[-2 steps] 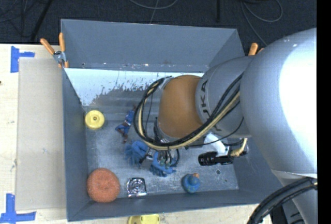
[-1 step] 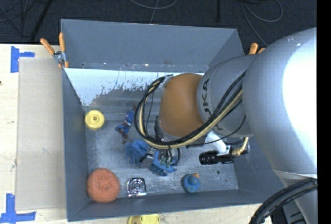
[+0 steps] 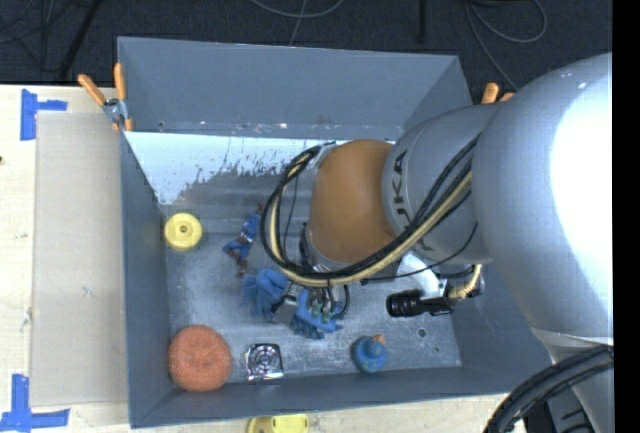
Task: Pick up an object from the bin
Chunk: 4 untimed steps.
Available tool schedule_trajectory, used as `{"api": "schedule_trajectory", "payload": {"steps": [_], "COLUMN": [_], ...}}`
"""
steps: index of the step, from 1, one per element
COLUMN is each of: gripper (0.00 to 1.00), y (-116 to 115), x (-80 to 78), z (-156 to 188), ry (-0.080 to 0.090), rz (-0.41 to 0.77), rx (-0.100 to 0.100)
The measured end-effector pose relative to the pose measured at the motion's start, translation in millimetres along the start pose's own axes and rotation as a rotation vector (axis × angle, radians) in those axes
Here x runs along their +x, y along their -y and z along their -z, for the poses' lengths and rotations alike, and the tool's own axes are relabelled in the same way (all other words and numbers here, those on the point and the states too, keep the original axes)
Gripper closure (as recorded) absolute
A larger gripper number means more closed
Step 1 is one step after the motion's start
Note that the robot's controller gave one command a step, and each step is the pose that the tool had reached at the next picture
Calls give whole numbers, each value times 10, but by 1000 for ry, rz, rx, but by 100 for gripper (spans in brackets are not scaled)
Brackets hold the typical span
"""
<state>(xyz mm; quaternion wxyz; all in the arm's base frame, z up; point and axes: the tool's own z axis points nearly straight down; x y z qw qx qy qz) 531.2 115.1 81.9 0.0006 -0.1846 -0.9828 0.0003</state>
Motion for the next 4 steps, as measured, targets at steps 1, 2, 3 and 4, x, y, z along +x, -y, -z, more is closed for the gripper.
{"api": "schedule_trajectory", "payload": {"steps": [1, 2, 3, 4], "gripper": [100, 100, 100, 100], "y": [7, 6, 6, 14], "x": [9, 5, 2, 12], "z": [67, 182, 256, 360], "ry": [-3, -2, 0, -4], "rz": [-1, -1, -2, -2], "rx": [2, 1, 0, 3]}}
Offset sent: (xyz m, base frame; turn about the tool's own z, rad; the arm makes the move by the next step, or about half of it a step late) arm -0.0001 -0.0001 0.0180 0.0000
